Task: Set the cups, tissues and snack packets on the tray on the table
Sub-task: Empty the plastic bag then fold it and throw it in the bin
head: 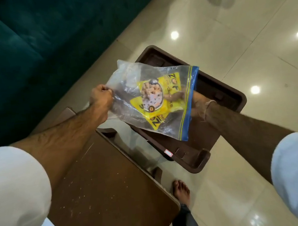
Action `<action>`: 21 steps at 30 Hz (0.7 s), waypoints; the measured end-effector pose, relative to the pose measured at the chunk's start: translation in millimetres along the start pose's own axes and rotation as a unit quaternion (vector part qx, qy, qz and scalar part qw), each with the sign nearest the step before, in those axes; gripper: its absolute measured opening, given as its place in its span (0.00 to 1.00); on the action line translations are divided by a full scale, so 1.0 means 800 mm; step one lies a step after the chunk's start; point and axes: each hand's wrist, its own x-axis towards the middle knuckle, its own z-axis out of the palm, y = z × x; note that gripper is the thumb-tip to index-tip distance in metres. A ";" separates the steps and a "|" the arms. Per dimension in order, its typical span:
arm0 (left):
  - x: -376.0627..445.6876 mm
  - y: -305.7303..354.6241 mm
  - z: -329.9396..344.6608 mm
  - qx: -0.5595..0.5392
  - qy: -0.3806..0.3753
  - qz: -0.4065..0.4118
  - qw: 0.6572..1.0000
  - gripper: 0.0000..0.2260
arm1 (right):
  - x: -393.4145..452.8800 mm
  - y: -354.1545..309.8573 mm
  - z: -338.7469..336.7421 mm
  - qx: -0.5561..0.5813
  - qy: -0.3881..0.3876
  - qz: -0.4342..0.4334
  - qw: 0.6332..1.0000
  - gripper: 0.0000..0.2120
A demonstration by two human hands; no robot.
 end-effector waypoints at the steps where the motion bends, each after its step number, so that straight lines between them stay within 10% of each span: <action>1: 0.002 -0.001 -0.004 -0.006 0.009 0.004 1.000 0.12 | 0.000 0.002 -0.006 -0.005 0.017 0.002 1.000 0.21; 12: 0.002 -0.019 -0.040 0.008 0.044 0.007 0.999 0.03 | -0.054 0.020 -0.089 -0.011 0.226 -0.022 0.974 0.18; 15: -0.017 -0.034 -0.046 -0.055 0.057 -0.023 0.997 0.13 | -0.059 0.020 -0.091 -0.090 0.278 -0.057 0.955 0.20; 21: -0.067 -0.079 -0.052 -0.238 0.014 -0.062 0.969 0.28 | -0.065 0.008 -0.068 -0.402 0.383 -0.157 0.817 0.32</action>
